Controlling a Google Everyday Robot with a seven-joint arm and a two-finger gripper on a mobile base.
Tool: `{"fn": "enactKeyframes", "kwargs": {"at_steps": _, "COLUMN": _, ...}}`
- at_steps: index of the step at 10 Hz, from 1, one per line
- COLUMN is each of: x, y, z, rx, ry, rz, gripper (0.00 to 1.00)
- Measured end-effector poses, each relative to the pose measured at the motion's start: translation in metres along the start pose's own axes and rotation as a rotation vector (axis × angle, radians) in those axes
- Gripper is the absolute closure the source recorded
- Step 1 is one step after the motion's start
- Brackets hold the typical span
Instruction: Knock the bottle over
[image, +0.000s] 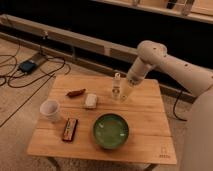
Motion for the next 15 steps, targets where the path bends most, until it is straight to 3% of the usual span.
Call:
{"fn": "enactKeyframes", "kwargs": {"at_steps": 2, "x": 0.013, "y": -0.035, "z": -0.005, "rx": 0.074, "ry": 0.006, "rz": 0.034, "gripper": 0.20}}
{"fn": "enactKeyframes", "kwargs": {"at_steps": 4, "x": 0.012, "y": -0.061, "z": -0.008, "rx": 0.138, "ry": 0.005, "rz": 0.033, "gripper": 0.20}}
{"fn": "enactKeyframes", "kwargs": {"at_steps": 7, "x": -0.002, "y": -0.081, "z": -0.009, "rx": 0.187, "ry": -0.008, "rz": -0.007, "gripper": 0.20}}
{"fn": "enactKeyframes", "kwargs": {"at_steps": 12, "x": -0.046, "y": -0.093, "z": 0.004, "rx": 0.192, "ry": -0.024, "rz": -0.112, "gripper": 0.20}}
{"fn": "enactKeyframes", "kwargs": {"at_steps": 15, "x": -0.073, "y": -0.077, "z": 0.011, "rx": 0.156, "ry": -0.033, "rz": -0.178, "gripper": 0.20}}
